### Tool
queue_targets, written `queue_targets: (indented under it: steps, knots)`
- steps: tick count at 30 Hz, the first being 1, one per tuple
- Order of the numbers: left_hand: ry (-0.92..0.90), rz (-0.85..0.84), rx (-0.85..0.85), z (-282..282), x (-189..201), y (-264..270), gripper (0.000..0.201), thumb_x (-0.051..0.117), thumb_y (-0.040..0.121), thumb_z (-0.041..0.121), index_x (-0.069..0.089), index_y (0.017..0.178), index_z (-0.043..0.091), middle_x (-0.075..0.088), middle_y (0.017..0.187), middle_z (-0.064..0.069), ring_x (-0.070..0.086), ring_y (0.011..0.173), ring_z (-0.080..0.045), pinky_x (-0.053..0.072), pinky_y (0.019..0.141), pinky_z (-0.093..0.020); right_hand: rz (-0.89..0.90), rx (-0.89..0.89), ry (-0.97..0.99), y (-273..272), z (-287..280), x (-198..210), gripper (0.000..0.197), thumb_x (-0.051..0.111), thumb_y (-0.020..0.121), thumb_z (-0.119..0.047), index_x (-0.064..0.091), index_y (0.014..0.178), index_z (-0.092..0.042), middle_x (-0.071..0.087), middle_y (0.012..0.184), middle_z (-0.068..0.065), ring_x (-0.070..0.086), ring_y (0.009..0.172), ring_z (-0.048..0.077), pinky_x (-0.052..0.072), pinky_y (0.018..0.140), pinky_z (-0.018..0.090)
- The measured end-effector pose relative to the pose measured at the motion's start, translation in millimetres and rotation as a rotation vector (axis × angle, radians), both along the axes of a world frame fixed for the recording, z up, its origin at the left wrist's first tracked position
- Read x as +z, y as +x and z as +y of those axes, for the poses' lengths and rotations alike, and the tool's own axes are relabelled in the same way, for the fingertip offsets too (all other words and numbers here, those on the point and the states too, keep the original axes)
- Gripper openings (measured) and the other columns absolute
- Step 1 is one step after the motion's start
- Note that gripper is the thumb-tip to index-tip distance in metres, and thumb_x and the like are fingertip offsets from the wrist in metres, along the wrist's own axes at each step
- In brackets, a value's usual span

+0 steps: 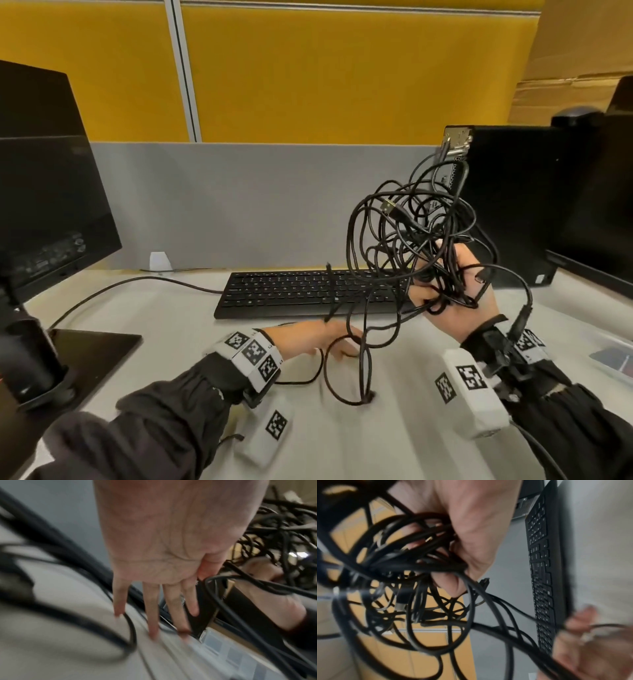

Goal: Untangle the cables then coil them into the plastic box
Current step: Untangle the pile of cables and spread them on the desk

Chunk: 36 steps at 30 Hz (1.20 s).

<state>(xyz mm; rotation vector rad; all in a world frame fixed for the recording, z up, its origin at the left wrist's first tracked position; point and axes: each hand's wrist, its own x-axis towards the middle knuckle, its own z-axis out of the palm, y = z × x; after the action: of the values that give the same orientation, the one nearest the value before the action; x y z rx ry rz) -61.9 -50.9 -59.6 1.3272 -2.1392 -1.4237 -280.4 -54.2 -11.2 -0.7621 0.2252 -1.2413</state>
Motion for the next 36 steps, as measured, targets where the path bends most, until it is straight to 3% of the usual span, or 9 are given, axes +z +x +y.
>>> queue_targets:
  steps: [4,7,14,20,24,27,30,33,36]
  knots:
    - [-0.007,0.085,-0.001,-2.7,4.7,8.3,0.043,0.028,0.091,0.042,0.069,0.083,0.031,0.065,0.084,-0.009,0.060,0.070,-0.019,0.046,0.084,-0.026,0.002,-0.104,0.033,-3.7,1.4,7.1,0.021,0.061,0.067,-0.023,0.043,0.056,-0.021,0.040,0.053,-0.009,0.038,0.042,0.004,0.029,0.035,0.016]
    - [-0.122,0.235,0.108,-8.4,11.1,29.6,0.048,0.031,0.091,0.036,0.064,0.057,0.027,0.048,0.066,-0.004,0.035,0.055,-0.009,0.032,0.059,-0.021,-0.012,-0.232,0.081,-16.9,0.1,9.5,0.017,0.048,0.074,-0.025,0.051,0.059,-0.019,0.052,0.057,-0.005,0.048,0.046,0.005,0.031,0.036,0.016]
    - [-0.277,0.492,0.451,-19.7,34.9,90.2,0.033,0.041,0.096,0.024,0.038,0.063,0.016,0.030,0.052,0.011,0.031,0.049,-0.005,0.036,0.064,-0.025,0.025,-0.291,0.058,-41.7,2.2,6.3,0.025,0.070,0.043,-0.023,0.046,0.049,-0.020,0.045,0.049,-0.009,0.039,0.039,0.003,0.029,0.033,0.015]
    - [-0.417,0.228,0.613,-16.9,48.2,92.4,0.039,0.037,0.095,0.013,0.052,0.059,0.011,0.054,0.065,-0.005,0.050,0.060,-0.012,0.041,0.069,-0.024,0.116,-0.238,0.018,-30.7,4.9,2.9,0.022,0.065,0.048,-0.027,0.044,0.044,-0.023,0.036,0.042,-0.009,0.034,0.033,0.003,0.025,0.032,0.014]
    - [-0.034,0.535,0.480,-9.6,51.0,87.3,0.035,0.036,0.099,0.024,0.048,0.067,0.013,0.028,0.050,0.003,0.028,0.039,-0.012,0.045,0.057,-0.028,0.101,-0.177,-0.002,-26.6,0.1,1.5,0.028,0.069,0.050,-0.027,0.041,0.048,-0.023,0.034,0.045,-0.009,0.034,0.034,0.003,0.029,0.032,0.014]
    - [-0.078,0.749,0.556,-10.9,61.0,97.9,0.030,0.051,0.089,0.028,0.037,0.064,0.020,0.022,0.057,0.006,0.021,0.043,-0.008,0.026,0.040,-0.018,0.121,-0.169,0.048,-33.9,-6.9,-4.4,0.033,0.071,0.053,-0.027,0.039,0.059,-0.022,0.035,0.050,-0.009,0.037,0.036,0.005,0.036,0.033,0.018]
    - [-0.164,1.046,0.723,-13.5,78.8,103.8,0.025,0.047,0.094,0.020,0.044,0.069,0.020,0.050,0.061,0.003,0.052,0.048,-0.008,0.038,0.042,-0.016,0.246,-0.190,0.120,-45.5,-6.8,-11.8,0.032,0.076,0.056,-0.028,0.045,0.058,-0.019,0.039,0.052,-0.007,0.041,0.042,0.009,0.039,0.039,0.021]
    - [-0.294,1.321,0.796,-14.9,97.7,111.9,0.024,0.041,0.097,0.014,0.047,0.074,0.018,0.072,0.078,-0.003,0.071,0.081,-0.020,0.059,0.066,-0.032,0.517,-0.254,0.128,-50.8,-3.8,-12.3,0.032,0.064,0.077,-0.019,0.063,0.045,-0.016,0.054,0.049,-0.004,0.053,0.039,0.009,0.047,0.038,0.021]
    - [-0.398,1.433,0.835,-12.8,115.2,120.4,0.022,0.039,0.099,0.016,0.045,0.078,0.016,0.067,0.065,0.000,0.071,0.071,-0.018,0.059,0.067,-0.040,0.797,-0.152,-0.080,-53.1,-4.5,-7.6,0.037,0.093,0.041,-0.032,0.074,0.066,-0.012,0.063,0.063,0.005,0.057,0.048,0.006,0.046,0.042,0.013]
